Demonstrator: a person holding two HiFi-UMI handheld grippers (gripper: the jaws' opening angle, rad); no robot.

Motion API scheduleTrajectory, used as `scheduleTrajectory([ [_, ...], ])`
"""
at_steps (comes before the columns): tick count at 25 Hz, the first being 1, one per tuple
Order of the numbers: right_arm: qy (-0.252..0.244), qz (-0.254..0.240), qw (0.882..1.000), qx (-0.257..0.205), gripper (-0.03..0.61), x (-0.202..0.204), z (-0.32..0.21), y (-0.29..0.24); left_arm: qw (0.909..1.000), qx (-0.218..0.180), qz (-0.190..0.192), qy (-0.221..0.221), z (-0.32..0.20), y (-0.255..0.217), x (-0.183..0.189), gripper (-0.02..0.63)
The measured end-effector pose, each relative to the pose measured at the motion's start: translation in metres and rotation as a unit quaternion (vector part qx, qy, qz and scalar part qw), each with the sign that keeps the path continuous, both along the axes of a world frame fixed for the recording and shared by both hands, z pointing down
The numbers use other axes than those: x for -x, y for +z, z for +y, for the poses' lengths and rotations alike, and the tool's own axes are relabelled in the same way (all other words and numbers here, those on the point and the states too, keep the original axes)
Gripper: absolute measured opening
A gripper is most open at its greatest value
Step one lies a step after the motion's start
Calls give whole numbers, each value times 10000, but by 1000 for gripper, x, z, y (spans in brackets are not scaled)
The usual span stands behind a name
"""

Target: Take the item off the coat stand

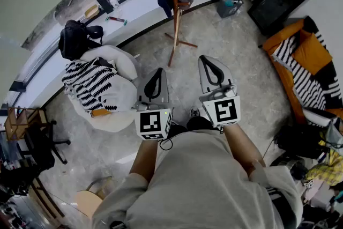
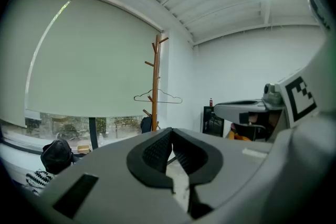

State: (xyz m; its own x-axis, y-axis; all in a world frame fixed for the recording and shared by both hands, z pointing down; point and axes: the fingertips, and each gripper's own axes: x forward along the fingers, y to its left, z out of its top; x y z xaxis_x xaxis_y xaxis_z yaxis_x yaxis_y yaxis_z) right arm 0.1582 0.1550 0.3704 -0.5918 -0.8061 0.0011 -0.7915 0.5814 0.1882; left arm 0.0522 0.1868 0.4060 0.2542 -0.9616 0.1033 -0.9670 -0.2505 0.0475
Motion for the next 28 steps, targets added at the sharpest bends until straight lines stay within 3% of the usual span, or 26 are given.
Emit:
scheduleTrajectory([
  [16, 138, 155, 9997, 149, 5, 21, 2, 22, 9992, 299, 191, 193, -5, 30, 25, 11],
  [28, -371, 42, 9992, 154, 5, 31, -124, 27, 9987, 484, -71, 147, -124, 30, 20, 11],
])
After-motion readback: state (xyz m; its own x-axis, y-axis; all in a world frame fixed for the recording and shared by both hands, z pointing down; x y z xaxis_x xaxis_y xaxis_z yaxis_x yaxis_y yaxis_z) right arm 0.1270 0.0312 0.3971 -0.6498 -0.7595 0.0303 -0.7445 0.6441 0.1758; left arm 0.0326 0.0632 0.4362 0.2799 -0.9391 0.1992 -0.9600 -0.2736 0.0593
